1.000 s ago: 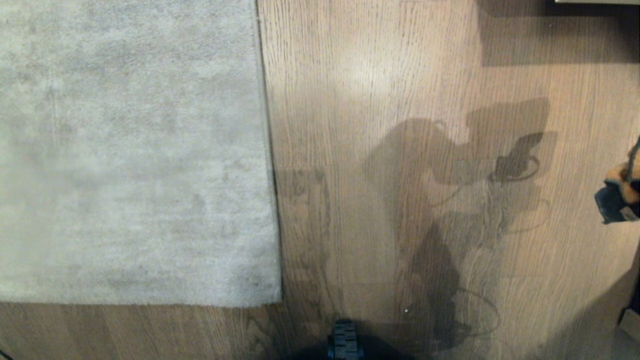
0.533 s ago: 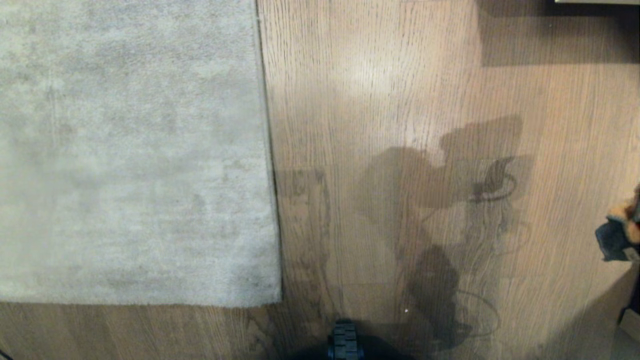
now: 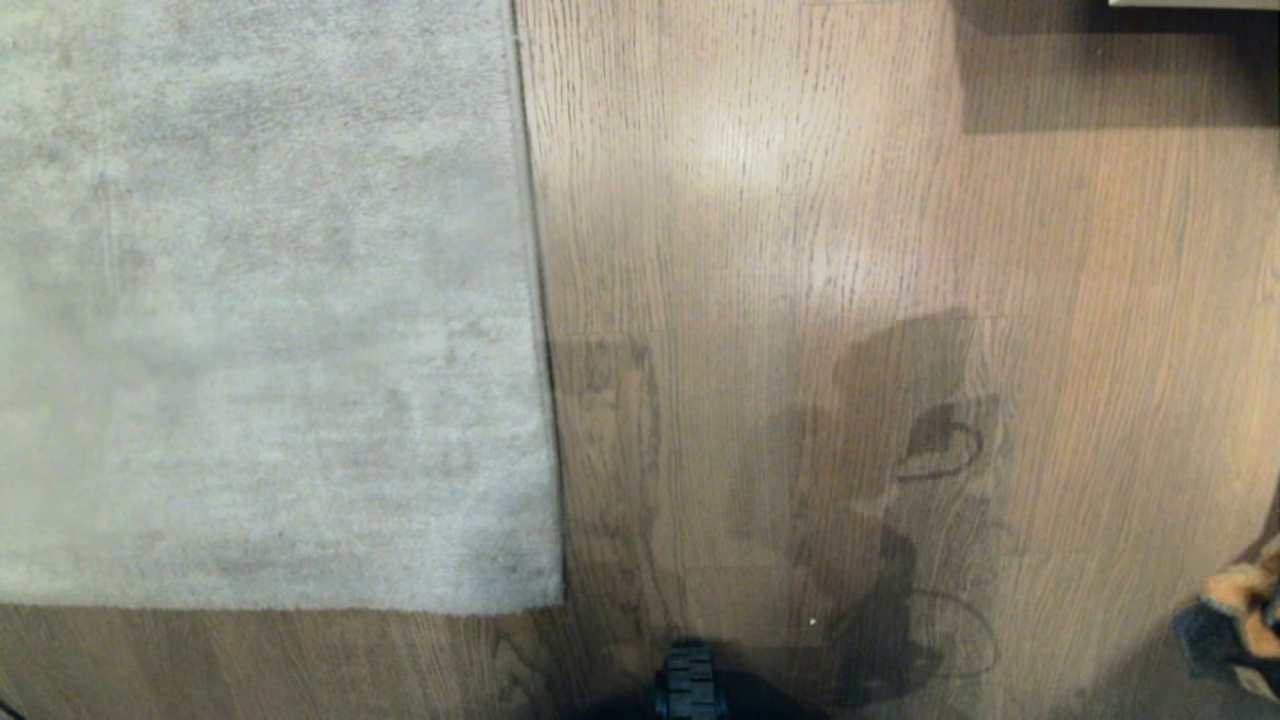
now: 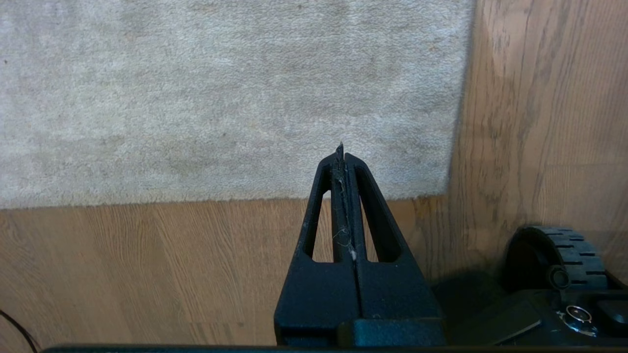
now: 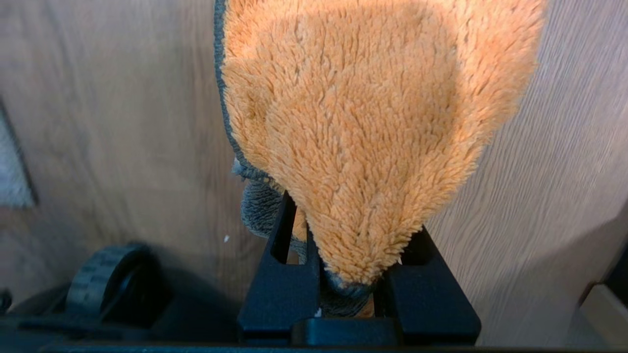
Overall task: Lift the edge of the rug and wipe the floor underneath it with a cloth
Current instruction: Pick up the rag, then lift up the carpet
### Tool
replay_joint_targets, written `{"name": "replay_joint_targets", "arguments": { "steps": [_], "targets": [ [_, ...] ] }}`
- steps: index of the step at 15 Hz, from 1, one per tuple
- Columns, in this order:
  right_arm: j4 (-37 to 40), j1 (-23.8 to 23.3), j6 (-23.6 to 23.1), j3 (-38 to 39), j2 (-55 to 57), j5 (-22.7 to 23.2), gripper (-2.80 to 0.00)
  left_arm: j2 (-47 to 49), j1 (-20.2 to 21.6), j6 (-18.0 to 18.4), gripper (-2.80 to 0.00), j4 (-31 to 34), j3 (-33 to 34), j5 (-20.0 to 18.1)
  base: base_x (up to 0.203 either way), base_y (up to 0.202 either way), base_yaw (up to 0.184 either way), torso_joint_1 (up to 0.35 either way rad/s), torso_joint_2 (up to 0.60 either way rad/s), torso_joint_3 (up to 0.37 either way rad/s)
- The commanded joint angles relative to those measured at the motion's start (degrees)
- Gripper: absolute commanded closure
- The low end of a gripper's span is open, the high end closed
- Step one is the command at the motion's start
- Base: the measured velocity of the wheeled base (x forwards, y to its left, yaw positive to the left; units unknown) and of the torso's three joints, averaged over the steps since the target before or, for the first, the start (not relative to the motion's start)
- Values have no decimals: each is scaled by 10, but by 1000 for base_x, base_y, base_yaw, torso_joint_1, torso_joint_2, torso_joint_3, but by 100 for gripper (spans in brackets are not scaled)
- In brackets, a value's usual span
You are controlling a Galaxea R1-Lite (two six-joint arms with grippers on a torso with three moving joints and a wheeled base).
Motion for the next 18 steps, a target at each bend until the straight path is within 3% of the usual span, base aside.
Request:
{"name": "replay_joint_targets", "arguments": {
  "steps": [1,5,11,18],
  "targets": [
    [71,9,-1,12,-107,0,0,0,0,0,0,0,0,0,0,0,0,0,0,0],
    [175,40,-17,14,-173,-23,0,0,0,-1,0,0,0,0,0,0,0,0,0,0],
    [253,32,-18,13,-246,-33,0,0,0,-1,0,0,0,0,0,0,0,0,0,0],
    [274,29,-19,14,-294,-32,0,0,0,0,0,0,0,0,0,0,0,0,0,0]
  ]
}}
